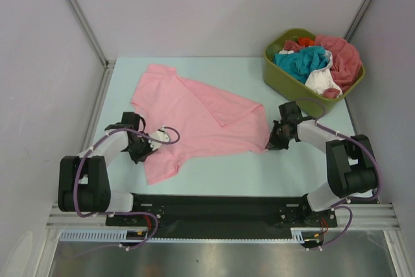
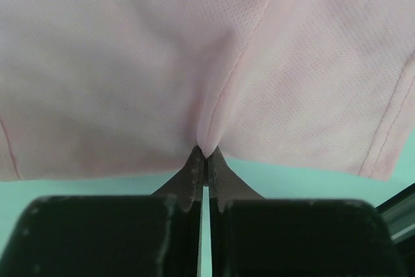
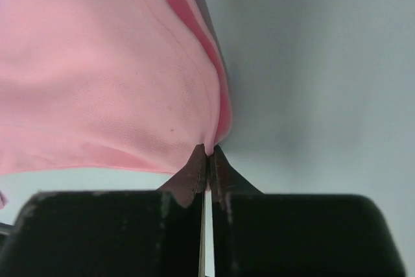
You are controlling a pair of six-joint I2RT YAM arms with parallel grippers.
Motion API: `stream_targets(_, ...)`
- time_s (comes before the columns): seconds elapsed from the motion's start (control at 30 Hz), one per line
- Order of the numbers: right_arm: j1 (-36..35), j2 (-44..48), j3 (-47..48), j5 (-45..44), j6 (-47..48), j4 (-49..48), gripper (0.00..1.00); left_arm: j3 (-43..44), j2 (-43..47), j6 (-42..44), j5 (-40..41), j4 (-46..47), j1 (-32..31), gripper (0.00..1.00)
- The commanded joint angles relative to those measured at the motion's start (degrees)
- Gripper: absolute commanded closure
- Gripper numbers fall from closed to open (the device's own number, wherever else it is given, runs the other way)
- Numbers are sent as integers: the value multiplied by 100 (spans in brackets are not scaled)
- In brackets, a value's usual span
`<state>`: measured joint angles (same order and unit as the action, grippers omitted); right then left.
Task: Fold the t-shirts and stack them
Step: Flatten the tshirt out
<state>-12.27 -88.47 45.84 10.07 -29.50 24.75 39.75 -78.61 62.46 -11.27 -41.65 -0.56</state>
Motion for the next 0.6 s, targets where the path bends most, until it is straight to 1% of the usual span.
stream_targets(0.0, 40, 355, 161, 118, -91, 90, 100, 277, 38, -540, -744, 237, 29, 100)
stream_targets(0.03, 58, 661, 257, 118, -65, 335, 100, 401, 108, -794, -789, 167, 29, 100)
stream_targets(0.07, 84, 812, 354, 118, -48, 520, 100, 568, 161, -892, -850, -78, 203, 100)
stream_targets(0.1, 119, 987, 651, 136, -13, 713, 100, 952, 231, -989, -955, -254, 266, 100)
stream_targets(0.13, 120, 1137, 828, 171, 109, 1150, 100, 1191, 354, -1077, -1061, -482, 432, 100)
stream_targets(0.17, 120, 1434, 1012, 284, 163, 1398, 100, 1463, 433, -1095, -1157, -1059, 555, 100)
stream_targets(0.2, 102, 1585, 1240, 355, 216, 1636, 100, 2075, 486, -1087, -1272, -1395, 705, 99)
stream_targets(0.23, 94, 1726, 1652, 504, 268, 2151, 100, 2394, 530, -991, -1482, -1747, 1011, 100)
stream_targets(0.27, 85, 2015, 1899, 575, 339, 2400, 100, 2728, 635, -929, -1527, -2438, 1162, 100)
stream_targets(0.3, 67, 2148, 2102, 663, 365, 2611, 100, 3349, 688, -850, -1571, -2766, 1320, 100)
stream_targets(0.33, 58, 2280, 2609, 724, 366, 3075, 100, 3651, 767, -684, -1624, -3057, 1591, 100)
stream_targets(0.37, 67, 2429, 2883, 847, 392, 3271, 100, 3941, 864, -621, -1659, -3564, 1698, 100)
stream_targets(0.4, 76, 2457, 3147, 891, 401, 3455, 100, 4536, 908, -568, -1659, -3752, 1838, 100)
stream_targets(0.43, 85, 2457, 3811, 927, 401, 3736, 100, 4838, 935, -611, -1642, -3902, 1875, 100)
stream_targets(0.47, 85, 2413, 4114, 936, 401, 3826, 100, 5128, 935, -708, -1642, -3991, 1892, 100)
stream_targets(0.5, 102, 2230, 4465, 962, 427, 3870, 100, 5627, 926, -961, -1668, -3957, 1910, 100)
stream_targets(0.53, 120, 2115, 4755, 980, 445, 3888, 100, 5832, 909, -1129, -1686, -3861, 1910, 100)
stream_targets(0.57, 129, 1940, 5333, 1015, 462, 3862, 100, 6008, 883, -1287, -1668, -3572, 1910, 100)
